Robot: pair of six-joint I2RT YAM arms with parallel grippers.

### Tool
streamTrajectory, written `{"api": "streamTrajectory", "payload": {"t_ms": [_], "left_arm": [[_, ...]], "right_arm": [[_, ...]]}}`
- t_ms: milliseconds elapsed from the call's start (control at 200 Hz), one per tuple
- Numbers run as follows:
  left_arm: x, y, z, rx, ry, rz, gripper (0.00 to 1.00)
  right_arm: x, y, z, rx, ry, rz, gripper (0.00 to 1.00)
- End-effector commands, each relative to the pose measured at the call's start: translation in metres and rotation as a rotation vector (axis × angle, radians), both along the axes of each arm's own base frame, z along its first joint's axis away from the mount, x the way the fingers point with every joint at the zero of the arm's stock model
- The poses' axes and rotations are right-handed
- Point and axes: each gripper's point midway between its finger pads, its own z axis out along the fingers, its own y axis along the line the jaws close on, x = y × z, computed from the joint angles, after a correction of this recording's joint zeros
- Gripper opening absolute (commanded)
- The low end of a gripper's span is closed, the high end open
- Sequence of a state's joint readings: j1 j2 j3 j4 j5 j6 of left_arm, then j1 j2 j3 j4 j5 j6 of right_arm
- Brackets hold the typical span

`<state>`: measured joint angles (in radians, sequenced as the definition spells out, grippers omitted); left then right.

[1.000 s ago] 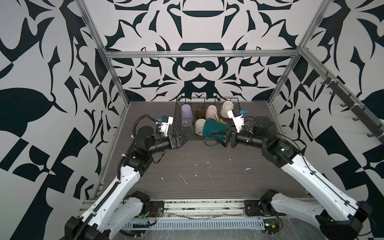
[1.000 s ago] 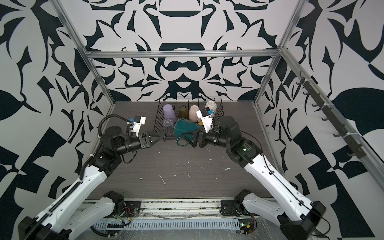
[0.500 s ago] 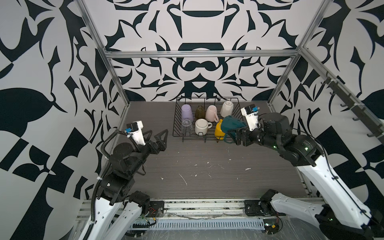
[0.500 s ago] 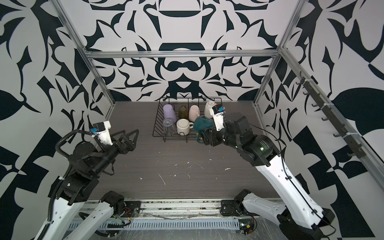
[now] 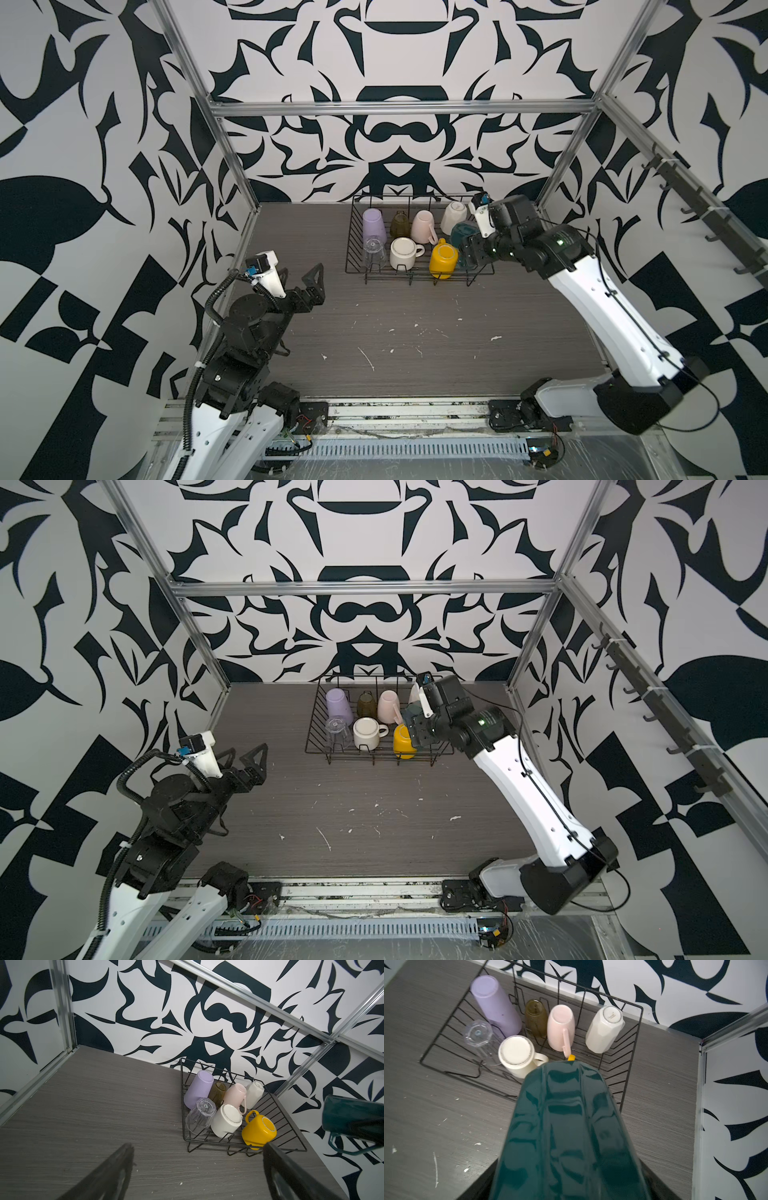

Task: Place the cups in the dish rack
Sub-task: 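Lower the green mug upside down into the rack with the right gripper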

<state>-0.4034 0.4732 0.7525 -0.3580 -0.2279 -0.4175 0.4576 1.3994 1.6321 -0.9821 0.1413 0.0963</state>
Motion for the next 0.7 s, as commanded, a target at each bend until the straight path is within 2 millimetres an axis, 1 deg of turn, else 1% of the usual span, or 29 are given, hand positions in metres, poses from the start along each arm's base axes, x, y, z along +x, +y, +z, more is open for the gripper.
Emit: {"api": "streamTrajectory", "payload": {"t_ms": [0,135,310,320,335,435,575,695], "left_arm": [[0.000,0.007,-0.007,0.030,0.028,0.037,0.99],[0.001,0.011,-0.013,0.036,0.033,0.054,0.99],[0.001,0.011,-0.016,0.043,0.039,0.056,0.99],[0.001,0.011,-0.016,0.042,0.040,0.055,0.99],[0.001,0.011,-0.016,0.043,0.040,0.056,0.99],[0.002,0.010,-0.017,0.045,0.045,0.053,0.99],[0.002,0.010,-0.017,0.045,0.044,0.055,0.99],[0.003,0.010,-0.018,0.046,0.047,0.057,0.99]], "right_arm": [[0.032,0.001,0.025,0.013,-0.099,0.007,0.00],[0.056,-0.005,0.005,-0.070,-0.060,-0.004,0.00],[0.077,-0.012,-0.011,-0.134,-0.033,0.002,0.00],[0.080,-0.017,-0.010,-0.157,-0.040,-0.018,0.00],[0.081,-0.019,-0.011,-0.172,-0.040,-0.024,0.00],[0.090,-0.028,-0.019,-0.237,-0.023,-0.038,0.00],[0.098,-0.029,-0.031,-0.262,0.001,-0.028,0.00],[0.107,-0.034,-0.042,-0.290,0.016,-0.041,0.00]]}}
